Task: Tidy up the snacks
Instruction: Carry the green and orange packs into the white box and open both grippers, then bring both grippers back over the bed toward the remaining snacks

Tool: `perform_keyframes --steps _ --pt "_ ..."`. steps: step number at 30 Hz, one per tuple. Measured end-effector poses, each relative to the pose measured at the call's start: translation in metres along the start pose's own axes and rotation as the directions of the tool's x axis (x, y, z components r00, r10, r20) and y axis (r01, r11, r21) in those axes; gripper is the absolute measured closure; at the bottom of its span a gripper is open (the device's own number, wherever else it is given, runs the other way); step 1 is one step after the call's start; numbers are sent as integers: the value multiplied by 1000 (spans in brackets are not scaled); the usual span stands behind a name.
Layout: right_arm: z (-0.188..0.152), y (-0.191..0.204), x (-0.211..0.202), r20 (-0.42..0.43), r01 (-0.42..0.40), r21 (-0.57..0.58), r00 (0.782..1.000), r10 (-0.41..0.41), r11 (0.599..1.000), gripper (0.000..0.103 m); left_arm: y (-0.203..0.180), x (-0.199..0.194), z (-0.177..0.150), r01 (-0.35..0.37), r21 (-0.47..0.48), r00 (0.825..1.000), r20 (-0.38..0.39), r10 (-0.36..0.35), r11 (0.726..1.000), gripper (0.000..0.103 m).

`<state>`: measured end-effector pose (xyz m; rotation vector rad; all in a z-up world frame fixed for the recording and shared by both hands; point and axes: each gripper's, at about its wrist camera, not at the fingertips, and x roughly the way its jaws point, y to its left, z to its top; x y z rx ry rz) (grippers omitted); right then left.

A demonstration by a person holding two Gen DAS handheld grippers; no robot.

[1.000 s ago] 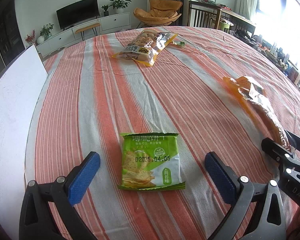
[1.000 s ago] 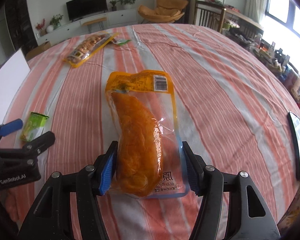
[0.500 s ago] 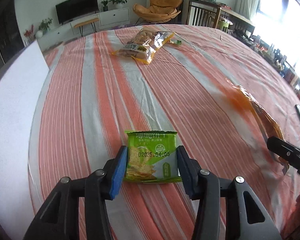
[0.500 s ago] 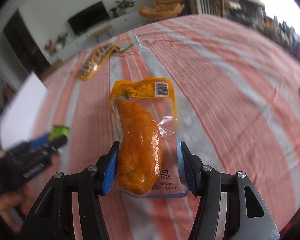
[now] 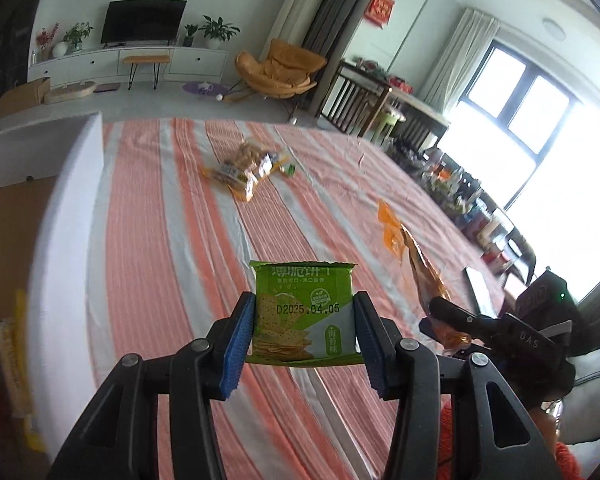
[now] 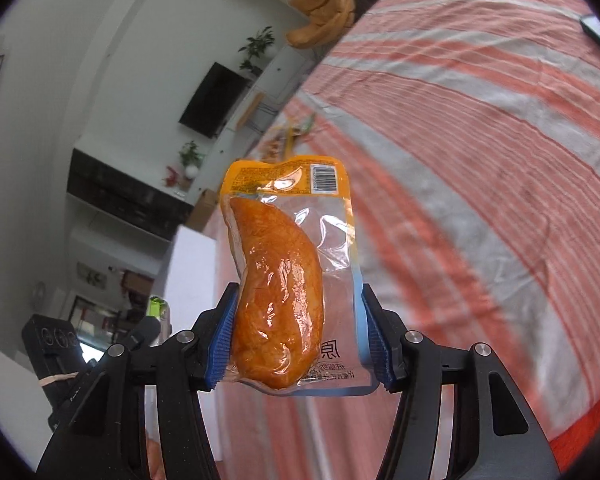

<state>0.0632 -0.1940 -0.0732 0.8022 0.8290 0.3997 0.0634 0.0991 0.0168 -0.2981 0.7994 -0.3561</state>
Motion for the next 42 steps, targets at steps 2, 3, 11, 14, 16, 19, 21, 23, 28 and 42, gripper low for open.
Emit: perform_keyframes --steps 2,3,11,14,16,19,21,23,28,42 --pt "-6 22 -2 -4 -26 -33 1000 26 999 44 9 -24 1 -3 -10 1000 27 3 1000 55" --pt "-8 31 -3 -7 -36 -48 999 35 998 44 13 -35 3 -10 -13 999 41 11 1000 54" --pt "-31 120 15 -94 -135 -199 989 119 971 44 83 -122 1 -181 -90 975 115 191 979 54" --pt "-42 158 34 -158 -186 -256 976 149 949 44 123 -147 -5 -265 -152 953 110 282 952 54" --pt "-49 185 52 -212 -232 -273 961 177 934 44 153 -161 -11 -314 -204 938 88 337 927 54" --pt "-67 232 81 -301 -303 -302 930 211 904 44 183 -169 -19 -383 -242 911 58 407 892 54" --pt "-80 258 101 -352 -341 -312 908 226 887 44 201 -173 -26 -429 -263 891 37 453 864 54" --pt "-94 282 122 -394 -360 -343 894 215 868 43 214 -175 -32 -462 -281 875 13 485 841 54" --pt "-140 309 180 -427 -227 -518 904 -20 825 34 236 -167 -45 -555 -324 820 -56 570 767 7" --pt "-81 222 123 -112 38 -607 985 -132 794 32 171 -148 -21 -371 -320 901 105 422 872 3"
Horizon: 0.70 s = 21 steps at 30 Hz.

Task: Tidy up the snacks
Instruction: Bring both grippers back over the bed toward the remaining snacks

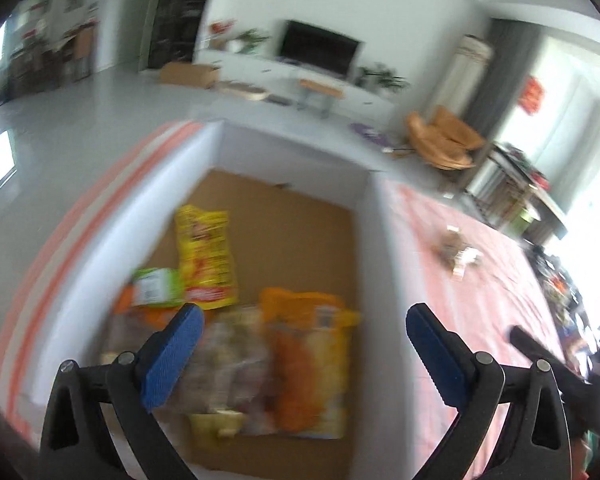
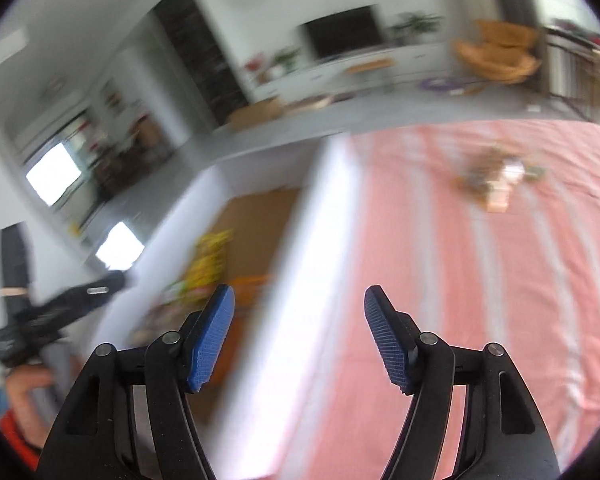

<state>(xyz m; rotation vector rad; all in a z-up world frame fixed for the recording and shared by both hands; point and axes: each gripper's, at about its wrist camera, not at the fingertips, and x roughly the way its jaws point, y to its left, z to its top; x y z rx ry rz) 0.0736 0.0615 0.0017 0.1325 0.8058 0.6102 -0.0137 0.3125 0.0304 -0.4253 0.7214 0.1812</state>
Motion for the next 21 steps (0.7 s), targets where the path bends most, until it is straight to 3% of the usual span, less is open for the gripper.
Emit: perform_keyframes --steps 3,5,7,10,12,14,15,17,21 --pt "-13 -64 -11 13 201 44 979 -202 979 30 -54 1 -4 77 109 997 -8 -76 991 2" --pt "-28 -112 -12 -6 355 58 935 -355 933 30 -93 4 -10 134 178 991 -37 -129 975 2" --pt "-48 -158 -13 -54 461 81 887 -458 884 30 -135 9 -19 206 240 978 -89 -190 949 2" --pt "-73 -210 -26 -105 514 171 858 -503 841 30 -199 32 -47 326 314 938 -225 -264 892 2" --pt "-87 -238 -39 -111 535 247 844 -524 808 30 -231 53 -65 375 337 910 -312 -273 864 2" --pt "-95 -253 -59 -112 514 362 852 -511 778 30 -255 81 -84 389 361 897 -359 -259 848 2" --pt "-96 -256 -65 -98 497 393 859 -502 774 30 -266 99 -91 374 377 900 -368 -233 848 2" --pt "-94 -257 -67 -85 516 396 844 -530 759 30 -277 133 -103 310 402 920 -355 -166 862 2" --pt "-94 -255 -61 -116 551 350 828 -549 757 29 -272 181 -108 221 376 936 -339 -88 900 2"
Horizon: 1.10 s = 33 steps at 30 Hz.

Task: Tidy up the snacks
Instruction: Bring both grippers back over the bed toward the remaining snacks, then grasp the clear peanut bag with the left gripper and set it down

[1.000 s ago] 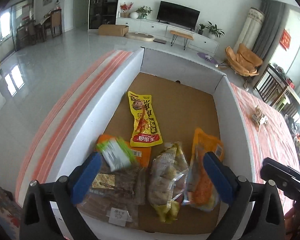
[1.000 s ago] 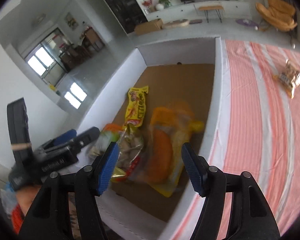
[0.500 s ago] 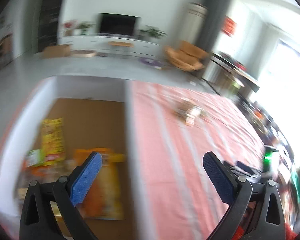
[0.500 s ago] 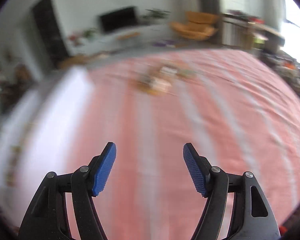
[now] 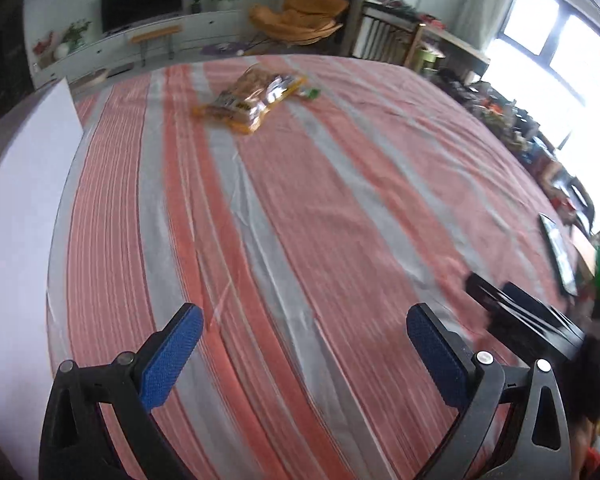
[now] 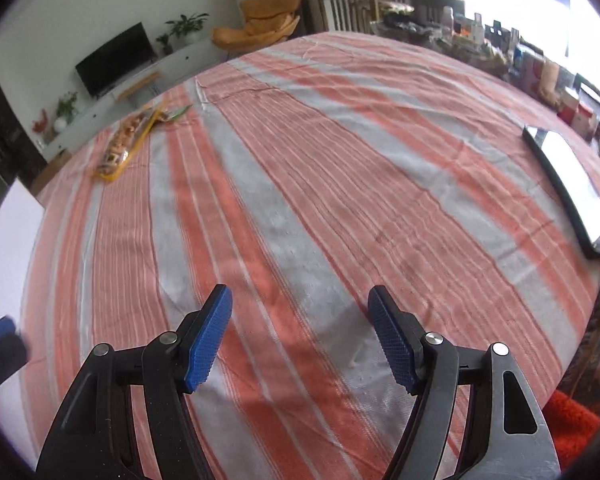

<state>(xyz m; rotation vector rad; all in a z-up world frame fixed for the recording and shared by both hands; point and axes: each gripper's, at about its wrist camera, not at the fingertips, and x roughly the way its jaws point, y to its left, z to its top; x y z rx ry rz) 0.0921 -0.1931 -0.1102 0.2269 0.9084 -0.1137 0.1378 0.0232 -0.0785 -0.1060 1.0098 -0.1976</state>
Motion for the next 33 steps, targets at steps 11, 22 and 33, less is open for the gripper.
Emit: perform_keyframes --steps 11,22,33 --pt "5 3 8 17 79 -11 997 -79 997 28 1 46 -17 -128 109 991 53 123 986 0" --pt "2 15 14 13 123 -85 992 -122 989 16 4 54 8 -102 132 992 -55 110 986 0" --pt "3 15 14 13 122 -86 992 -122 989 16 43 108 193 -85 165 993 -71 98 983 0"
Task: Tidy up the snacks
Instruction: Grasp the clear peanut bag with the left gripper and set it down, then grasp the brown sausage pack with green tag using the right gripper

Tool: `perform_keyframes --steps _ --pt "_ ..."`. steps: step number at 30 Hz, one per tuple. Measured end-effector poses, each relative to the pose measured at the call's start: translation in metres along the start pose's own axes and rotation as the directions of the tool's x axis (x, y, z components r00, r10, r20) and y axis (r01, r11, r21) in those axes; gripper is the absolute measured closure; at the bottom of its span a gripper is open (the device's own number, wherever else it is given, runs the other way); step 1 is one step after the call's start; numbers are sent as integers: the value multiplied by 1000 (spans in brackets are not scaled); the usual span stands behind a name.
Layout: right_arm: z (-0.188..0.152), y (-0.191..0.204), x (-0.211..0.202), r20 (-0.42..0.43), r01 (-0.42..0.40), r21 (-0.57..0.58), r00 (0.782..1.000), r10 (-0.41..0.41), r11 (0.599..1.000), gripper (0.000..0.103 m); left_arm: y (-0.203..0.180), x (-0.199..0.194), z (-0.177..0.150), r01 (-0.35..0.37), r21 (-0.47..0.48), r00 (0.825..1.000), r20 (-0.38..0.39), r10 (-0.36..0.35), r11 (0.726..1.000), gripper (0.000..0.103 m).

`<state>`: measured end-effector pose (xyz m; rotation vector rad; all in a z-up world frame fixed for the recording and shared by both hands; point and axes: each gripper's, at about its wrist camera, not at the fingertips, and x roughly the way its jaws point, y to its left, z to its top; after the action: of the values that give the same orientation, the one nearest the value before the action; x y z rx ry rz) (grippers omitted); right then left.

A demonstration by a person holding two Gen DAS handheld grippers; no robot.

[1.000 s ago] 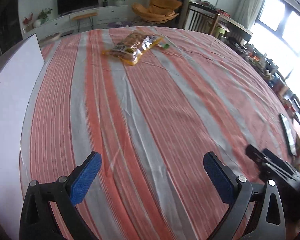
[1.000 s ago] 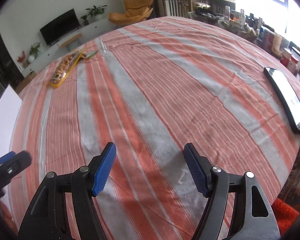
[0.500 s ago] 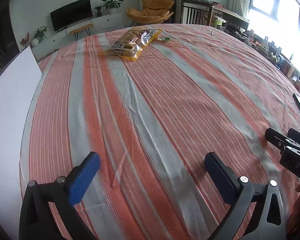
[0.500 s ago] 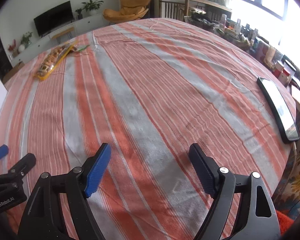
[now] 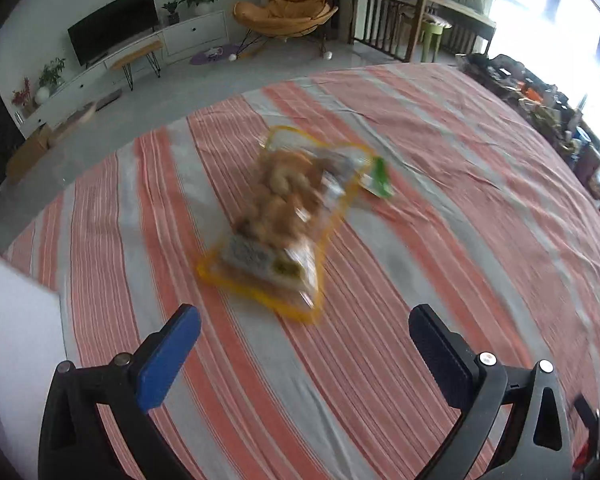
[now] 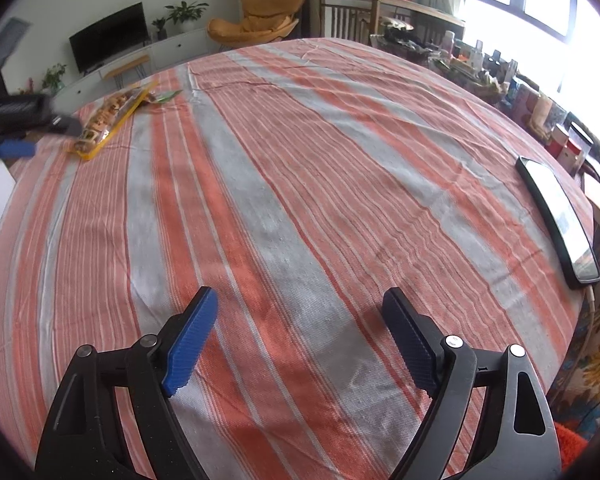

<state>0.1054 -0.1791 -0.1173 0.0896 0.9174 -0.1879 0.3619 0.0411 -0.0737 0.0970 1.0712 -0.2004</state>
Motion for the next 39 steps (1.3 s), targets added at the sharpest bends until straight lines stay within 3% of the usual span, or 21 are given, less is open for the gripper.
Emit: perform_keyframes --steps 4,7,9,11,12,13,15,17,19,21,28,34,39 --pt "0 0 0 1 1 0 1000 -1 1000 16 19 35 30 42 -36 998 -35 -44 998 0" --pt "0 0 0 3 1 0 1000 -1 1000 16 8 54 38 84 20 995 -50 -83 996 0" --pt "1 1 0 5 1 -2 1000 -1 1000 16 1 67 41 58 58 997 -62 -54 997 0" --pt "2 2 -1 7 2 -2 1000 -2 1000 15 5 74 40 26 42 998 -50 -24 999 7" --pt "3 3 0 7 2 -3 1000 -2 1000 15 10 68 37 15 9 1000 7 -15 1000 31" --pt "3 3 0 7 2 -3 1000 -2 1000 15 17 65 35 16 -35 999 30 -15 999 37" --pt "4 3 0 8 1 -4 1000 -1 1000 15 28 58 25 21 -118 999 43 -16 993 40" --pt "4 4 0 9 1 -5 1000 -1 1000 15 34 49 4 -41 -193 998 32 48 980 40" --pt "5 4 1 10 1 -5 1000 0 1000 15 37 35 -26 -118 -260 992 5 123 958 40" --pt "4 4 1 9 0 -5 1000 0 1000 15 35 18 -62 -137 -304 990 -1 144 943 40" --pt "5 6 2 11 -2 -6 1000 2 1000 15 4 -24 -161 -149 -274 986 31 164 950 33" --pt "5 6 2 11 -2 -6 1000 2 1000 15 11 -29 -171 -165 -292 976 91 199 942 10" --pt "4 6 2 11 -1 -6 1000 1 1000 15 18 -24 -167 -178 -319 972 92 217 931 0"
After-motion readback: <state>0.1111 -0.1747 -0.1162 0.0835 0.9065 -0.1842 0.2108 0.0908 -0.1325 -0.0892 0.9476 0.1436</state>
